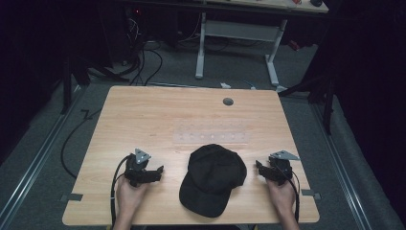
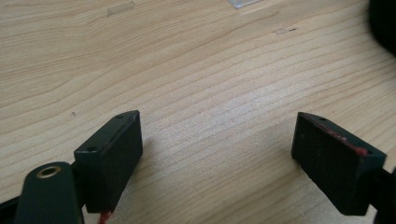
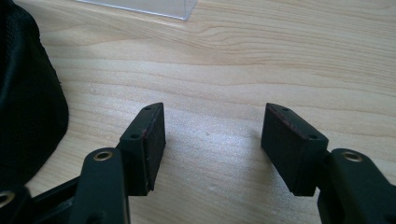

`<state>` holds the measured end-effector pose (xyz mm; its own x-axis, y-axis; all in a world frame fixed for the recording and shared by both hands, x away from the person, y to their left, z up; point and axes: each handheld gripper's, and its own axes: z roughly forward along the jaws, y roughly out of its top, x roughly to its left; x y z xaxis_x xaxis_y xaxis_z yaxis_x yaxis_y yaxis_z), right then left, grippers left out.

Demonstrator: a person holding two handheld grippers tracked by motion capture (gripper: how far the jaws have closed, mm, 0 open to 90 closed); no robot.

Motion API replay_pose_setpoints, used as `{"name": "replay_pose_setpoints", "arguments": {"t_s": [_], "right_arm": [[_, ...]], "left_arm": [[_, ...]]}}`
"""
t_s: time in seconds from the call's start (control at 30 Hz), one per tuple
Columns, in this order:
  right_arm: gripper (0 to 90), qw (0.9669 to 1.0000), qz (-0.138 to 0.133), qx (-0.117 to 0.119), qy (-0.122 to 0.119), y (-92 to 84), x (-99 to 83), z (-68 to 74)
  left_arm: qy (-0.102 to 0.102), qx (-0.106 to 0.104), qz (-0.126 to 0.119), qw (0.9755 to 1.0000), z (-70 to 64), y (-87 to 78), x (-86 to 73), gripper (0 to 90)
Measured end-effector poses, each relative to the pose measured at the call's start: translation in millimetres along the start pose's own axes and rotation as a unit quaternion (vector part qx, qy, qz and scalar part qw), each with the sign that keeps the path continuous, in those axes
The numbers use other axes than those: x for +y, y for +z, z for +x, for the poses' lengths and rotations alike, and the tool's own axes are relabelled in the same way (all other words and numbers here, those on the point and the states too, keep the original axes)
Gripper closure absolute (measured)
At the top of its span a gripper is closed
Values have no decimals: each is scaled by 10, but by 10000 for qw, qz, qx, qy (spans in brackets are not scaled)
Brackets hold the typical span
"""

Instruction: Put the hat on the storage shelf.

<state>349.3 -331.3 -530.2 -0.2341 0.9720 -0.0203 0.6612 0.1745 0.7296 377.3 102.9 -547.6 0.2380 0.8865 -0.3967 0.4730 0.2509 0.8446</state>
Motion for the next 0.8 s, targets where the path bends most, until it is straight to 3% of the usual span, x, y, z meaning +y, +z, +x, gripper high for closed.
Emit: {"name": "replay_pose_setpoints", "arguments": {"t_s": [0.43,0.6,0.8], "right_arm": [[400,10000,-3,4,0,0,0,-1],[341,10000,25,33,2,2,2,-1],[333,10000,37,20,20,6,3,-1]], "left_arm": [[-3,12,-9,10000,-3,0,-1,168],[5,21,-19,10000,-3,0,-3,169],[-1,24,-23,10000,-3,0,-3,171]]}}
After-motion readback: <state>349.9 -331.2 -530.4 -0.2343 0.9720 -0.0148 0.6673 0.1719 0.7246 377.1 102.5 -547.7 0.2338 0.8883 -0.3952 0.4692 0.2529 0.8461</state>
